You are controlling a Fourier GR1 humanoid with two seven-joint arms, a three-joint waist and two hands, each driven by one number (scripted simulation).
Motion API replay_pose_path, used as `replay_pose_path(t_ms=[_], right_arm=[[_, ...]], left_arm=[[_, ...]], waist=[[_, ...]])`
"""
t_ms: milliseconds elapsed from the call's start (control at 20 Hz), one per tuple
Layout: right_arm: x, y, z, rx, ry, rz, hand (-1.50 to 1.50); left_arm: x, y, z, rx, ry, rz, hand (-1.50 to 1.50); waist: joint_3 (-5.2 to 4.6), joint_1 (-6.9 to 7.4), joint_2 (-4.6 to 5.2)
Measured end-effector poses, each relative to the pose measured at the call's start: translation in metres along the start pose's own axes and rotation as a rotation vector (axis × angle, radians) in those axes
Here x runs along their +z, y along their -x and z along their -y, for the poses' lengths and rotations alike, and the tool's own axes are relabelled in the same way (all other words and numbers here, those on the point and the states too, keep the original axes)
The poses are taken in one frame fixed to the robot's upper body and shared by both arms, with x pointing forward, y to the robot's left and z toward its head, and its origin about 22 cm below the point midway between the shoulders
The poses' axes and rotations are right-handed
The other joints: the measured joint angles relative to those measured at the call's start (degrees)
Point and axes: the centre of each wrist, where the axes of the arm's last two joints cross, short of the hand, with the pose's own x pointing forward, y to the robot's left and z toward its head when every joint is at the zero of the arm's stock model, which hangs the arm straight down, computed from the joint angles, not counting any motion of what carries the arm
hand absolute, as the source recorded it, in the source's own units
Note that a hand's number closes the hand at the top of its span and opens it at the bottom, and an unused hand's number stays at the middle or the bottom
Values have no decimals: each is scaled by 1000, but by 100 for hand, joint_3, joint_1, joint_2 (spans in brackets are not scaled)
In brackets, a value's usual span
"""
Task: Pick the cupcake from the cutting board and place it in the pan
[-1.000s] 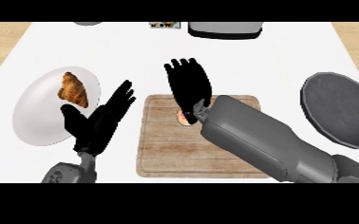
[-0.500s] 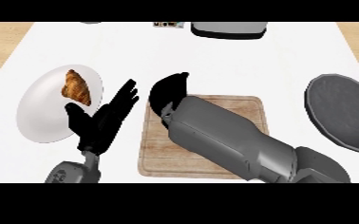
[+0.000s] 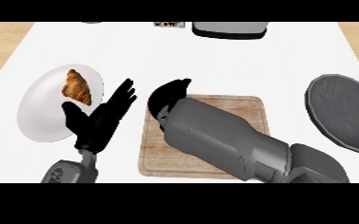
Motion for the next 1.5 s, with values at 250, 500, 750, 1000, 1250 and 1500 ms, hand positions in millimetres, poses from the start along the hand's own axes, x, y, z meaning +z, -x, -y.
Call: replay_pose_path(t_ms=[250,500,750,1000,1250,1500], right_arm=[[-3,-5,-5,52,-1,-44,-150],[-5,-7,-6,117,12,-87,-150],[-9,-7,-9,142,7,-106,-150],[-13,-7,-14,156,10,-123,-150],[-18,-8,-20,182,22,-125,150],[-18,-12,-26,274,75,-109,150]], left_arm=[[-2,-4,-1,-3,-5,4,0],[0,1,0,2,-10,-3,0],[4,0,-2,3,-21,-1,0],[6,-3,-1,4,-27,5,0],[7,-5,0,5,-28,9,0],[5,0,0,14,-31,10,0]], waist=[[4,-37,3],[5,-65,-3],[10,-128,1],[13,-176,3],[16,-207,8],[17,-207,19]])
